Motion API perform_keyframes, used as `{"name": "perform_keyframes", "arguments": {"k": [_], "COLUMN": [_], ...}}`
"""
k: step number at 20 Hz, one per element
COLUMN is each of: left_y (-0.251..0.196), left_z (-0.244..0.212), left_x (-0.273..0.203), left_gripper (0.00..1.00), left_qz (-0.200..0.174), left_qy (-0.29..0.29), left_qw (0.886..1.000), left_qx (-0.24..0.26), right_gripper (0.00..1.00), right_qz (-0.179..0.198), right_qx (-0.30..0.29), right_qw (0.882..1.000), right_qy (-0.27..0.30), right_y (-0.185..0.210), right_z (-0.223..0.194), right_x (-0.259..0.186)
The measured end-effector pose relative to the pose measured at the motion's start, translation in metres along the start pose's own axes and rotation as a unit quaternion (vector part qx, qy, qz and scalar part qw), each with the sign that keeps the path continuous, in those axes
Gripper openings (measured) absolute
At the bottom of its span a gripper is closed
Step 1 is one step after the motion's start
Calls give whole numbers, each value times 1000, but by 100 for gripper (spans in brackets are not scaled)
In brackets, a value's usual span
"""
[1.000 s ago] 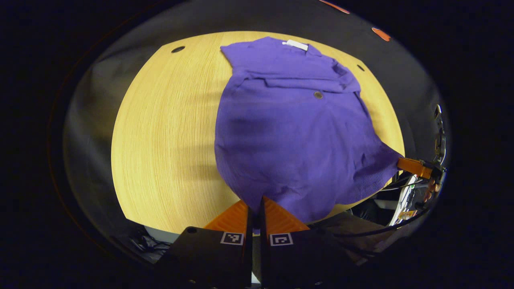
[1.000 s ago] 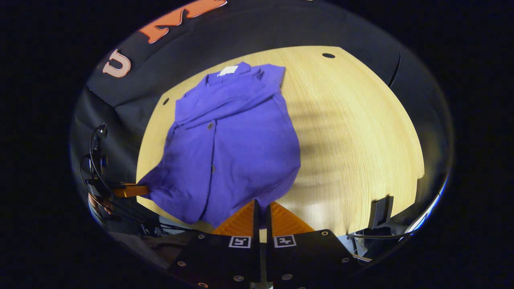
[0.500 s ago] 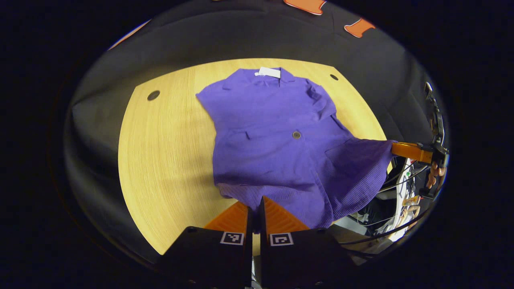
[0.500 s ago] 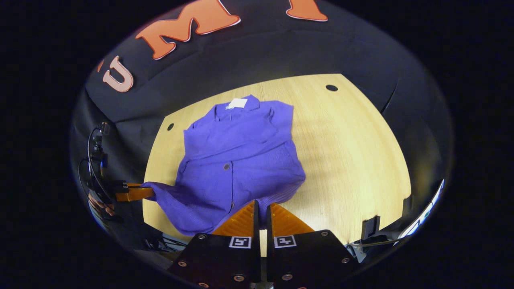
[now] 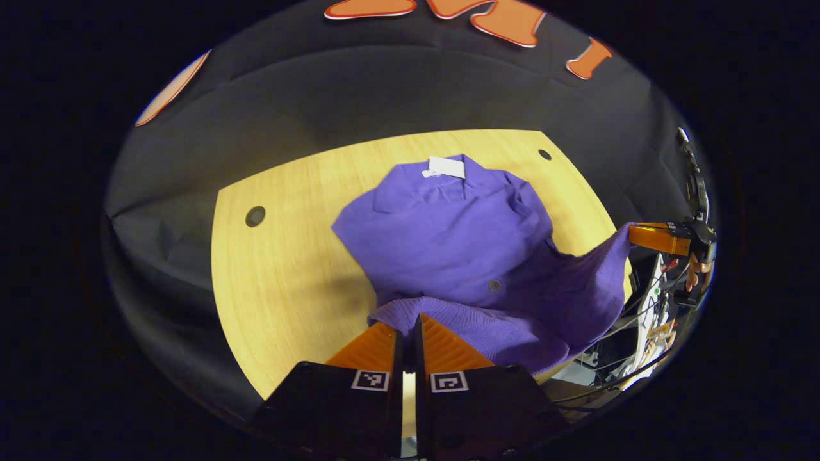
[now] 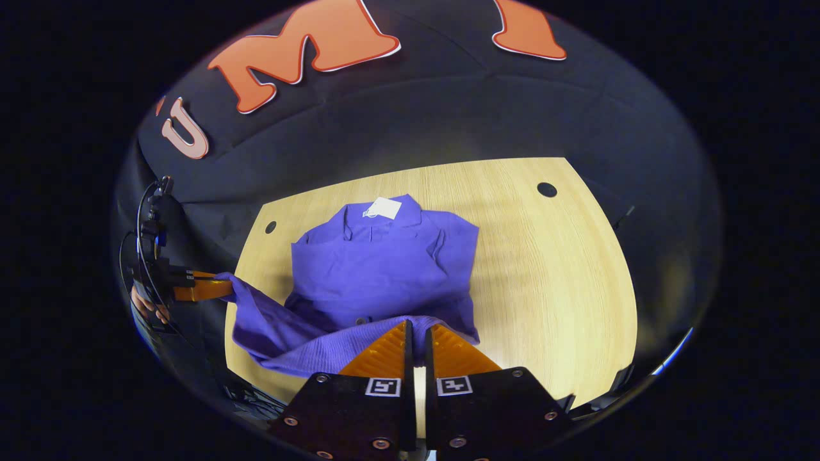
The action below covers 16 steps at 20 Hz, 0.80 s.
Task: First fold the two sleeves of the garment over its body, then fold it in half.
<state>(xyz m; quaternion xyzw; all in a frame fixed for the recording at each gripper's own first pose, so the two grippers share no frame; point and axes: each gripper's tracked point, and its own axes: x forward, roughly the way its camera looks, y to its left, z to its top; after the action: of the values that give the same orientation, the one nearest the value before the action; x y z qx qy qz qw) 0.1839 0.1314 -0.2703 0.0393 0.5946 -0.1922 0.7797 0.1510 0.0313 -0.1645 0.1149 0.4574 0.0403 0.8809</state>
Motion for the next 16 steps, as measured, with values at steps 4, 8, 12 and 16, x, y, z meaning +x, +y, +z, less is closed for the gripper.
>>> {"name": "perform_keyframes", "arguments": {"k": [4, 8, 12, 16], "left_y": [22, 49, 55, 68], "left_z": [40, 82, 111, 124], "left_x": [25, 54, 76, 93], "left_gripper": [10, 9, 9, 9], "left_qz": [34, 88, 116, 141], "left_qy": [8, -7, -37, -59], "left_qw": [999, 996, 993, 987], "left_qx": [4, 20, -8, -48], "right_gripper": [6, 6, 6, 6], "right_qz": [9, 10, 28, 43], "right_qx": [-13, -1, 20, 48], "right_qw": [1000, 999, 998, 997], "right_qy": [15, 33, 48, 41], "right_y": [-24, -50, -56, -56], "right_z": [39, 67, 86, 109], "right_x": [41, 78, 121, 152]}}
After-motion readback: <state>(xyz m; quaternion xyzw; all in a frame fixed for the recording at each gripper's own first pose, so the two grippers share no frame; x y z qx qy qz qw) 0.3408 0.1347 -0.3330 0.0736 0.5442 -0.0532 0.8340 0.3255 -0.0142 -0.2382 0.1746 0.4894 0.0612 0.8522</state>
